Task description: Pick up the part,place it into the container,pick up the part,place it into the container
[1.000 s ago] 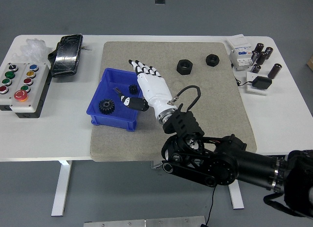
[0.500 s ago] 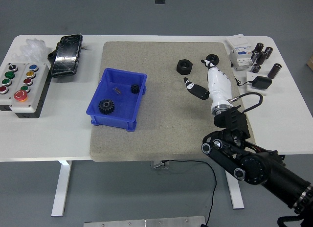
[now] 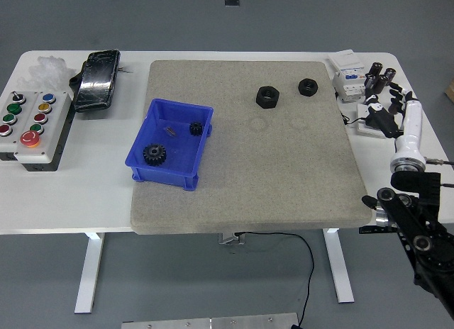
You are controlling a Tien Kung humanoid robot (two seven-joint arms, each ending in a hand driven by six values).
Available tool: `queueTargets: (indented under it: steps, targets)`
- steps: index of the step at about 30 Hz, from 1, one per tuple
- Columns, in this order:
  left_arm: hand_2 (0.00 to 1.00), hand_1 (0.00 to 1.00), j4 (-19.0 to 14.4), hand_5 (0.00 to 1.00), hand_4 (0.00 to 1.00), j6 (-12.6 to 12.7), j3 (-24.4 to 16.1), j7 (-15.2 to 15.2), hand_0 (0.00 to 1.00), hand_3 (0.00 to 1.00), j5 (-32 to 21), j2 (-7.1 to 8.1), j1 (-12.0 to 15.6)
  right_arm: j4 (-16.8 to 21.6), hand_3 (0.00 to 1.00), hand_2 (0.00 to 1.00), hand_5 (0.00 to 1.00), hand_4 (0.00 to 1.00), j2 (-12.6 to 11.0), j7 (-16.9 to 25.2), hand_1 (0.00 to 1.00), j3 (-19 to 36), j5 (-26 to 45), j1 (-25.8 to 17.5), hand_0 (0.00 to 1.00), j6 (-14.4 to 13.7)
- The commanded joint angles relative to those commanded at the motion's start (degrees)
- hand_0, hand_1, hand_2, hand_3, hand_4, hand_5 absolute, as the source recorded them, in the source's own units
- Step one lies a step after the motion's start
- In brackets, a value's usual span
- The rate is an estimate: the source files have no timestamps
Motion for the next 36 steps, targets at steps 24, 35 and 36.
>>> queueTargets:
  steps: [24,35,36]
  targets:
    - [0.455,0.56,0.0,0.439,0.661,-0.33,1.62,-1.36,0.666,0.647,-1.12,0.14,-0.69,7.0,0.736,0.765,0.635,0.888,3.06,25.76,0.753,6.35,28.74,-7.19,0.794,4.28]
    - [0.459,0.561,0.0,0.434,0.661,-0.27,0.77,-1.14,0.666,0.645,-0.15,-0.01,-0.32,9.06,0.717,0.758,0.655,0.882,2.6,26.19,0.747,5.48,29.32,-7.36,0.788,4.65]
    - [0.459,0.561,0.0,0.434,0.661,-0.28,0.81,-1.18,0.666,0.645,-0.15,-0.06,-0.33,9.21,0.717,0.758,0.655,0.882,2.56,26.24,0.747,5.5,29.38,-7.42,0.788,4.69]
